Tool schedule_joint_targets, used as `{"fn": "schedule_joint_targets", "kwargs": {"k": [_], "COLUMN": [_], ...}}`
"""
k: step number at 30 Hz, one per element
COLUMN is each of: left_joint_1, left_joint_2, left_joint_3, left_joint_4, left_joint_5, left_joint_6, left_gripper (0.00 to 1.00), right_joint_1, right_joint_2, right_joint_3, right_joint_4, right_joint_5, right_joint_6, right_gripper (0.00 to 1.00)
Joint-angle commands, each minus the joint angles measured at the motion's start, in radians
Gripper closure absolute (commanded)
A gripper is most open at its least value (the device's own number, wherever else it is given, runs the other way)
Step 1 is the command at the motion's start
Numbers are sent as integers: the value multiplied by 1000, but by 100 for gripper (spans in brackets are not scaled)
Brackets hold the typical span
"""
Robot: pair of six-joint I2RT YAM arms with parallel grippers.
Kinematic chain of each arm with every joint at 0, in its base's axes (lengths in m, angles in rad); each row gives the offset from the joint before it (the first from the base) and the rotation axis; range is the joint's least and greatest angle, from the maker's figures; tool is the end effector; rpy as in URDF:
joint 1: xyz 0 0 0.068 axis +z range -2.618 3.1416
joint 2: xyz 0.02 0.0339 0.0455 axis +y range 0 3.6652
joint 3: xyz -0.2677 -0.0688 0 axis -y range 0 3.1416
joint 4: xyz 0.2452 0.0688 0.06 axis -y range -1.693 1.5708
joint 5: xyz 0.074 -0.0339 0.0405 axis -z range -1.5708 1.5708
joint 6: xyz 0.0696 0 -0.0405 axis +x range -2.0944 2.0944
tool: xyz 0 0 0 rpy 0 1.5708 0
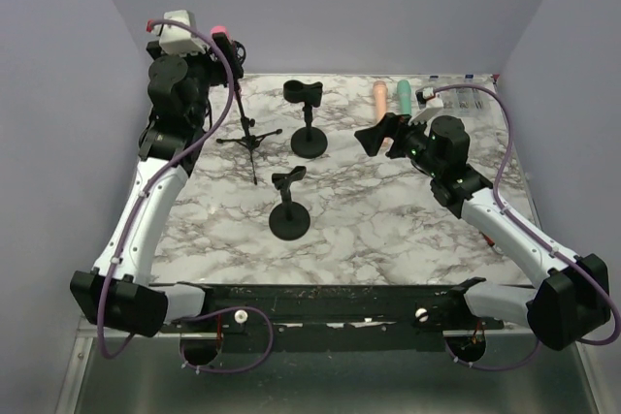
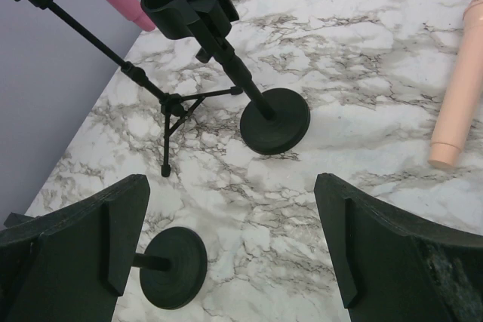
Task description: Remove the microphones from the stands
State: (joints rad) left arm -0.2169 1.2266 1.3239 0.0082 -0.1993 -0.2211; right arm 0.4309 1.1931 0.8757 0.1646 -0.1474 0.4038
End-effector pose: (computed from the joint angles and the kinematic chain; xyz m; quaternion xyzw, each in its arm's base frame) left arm 0.3050 -0.0531 0.4640 -0.0754 0.6654 -0.0958 0.7365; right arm 0.2812 0.1405 0.3211 -0.0582 0.7562 0.3143 0.5709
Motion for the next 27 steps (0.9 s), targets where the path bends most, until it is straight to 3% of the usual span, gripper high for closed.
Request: {"fn": "schedule_joint_targets", "kwargs": {"k": [1, 6, 13, 17, 24, 27], "left_joint_1": [19, 42, 50, 59, 70, 70], "left_joint_2": [156, 327, 508, 561, 558, 541], "left_joint_3": [163, 365, 518, 568, 515, 498], "left_joint_4": [-100, -143, -175, -207, -161, -143], "left_joint_5": [-23, -28, -74, -91, -64, -59], "left_joint_6": [52, 70, 89, 80, 52, 58], "left_gripper": [1, 2, 5, 15, 37, 54], "right_joint_1": [3, 3, 3, 3, 2, 3], "right_joint_2": [2, 6, 16, 20, 21, 25], "right_joint_3": [-15, -15, -13, -12, -14, -12], "right_joint_4": [31, 31, 29, 26, 26, 26], "right_joint_5": [-14, -6, 6, 6, 13, 9], "right_joint_6": [6, 2, -3, -6, -9, -7], "right_gripper": [0, 0, 0, 0, 0, 0]}}
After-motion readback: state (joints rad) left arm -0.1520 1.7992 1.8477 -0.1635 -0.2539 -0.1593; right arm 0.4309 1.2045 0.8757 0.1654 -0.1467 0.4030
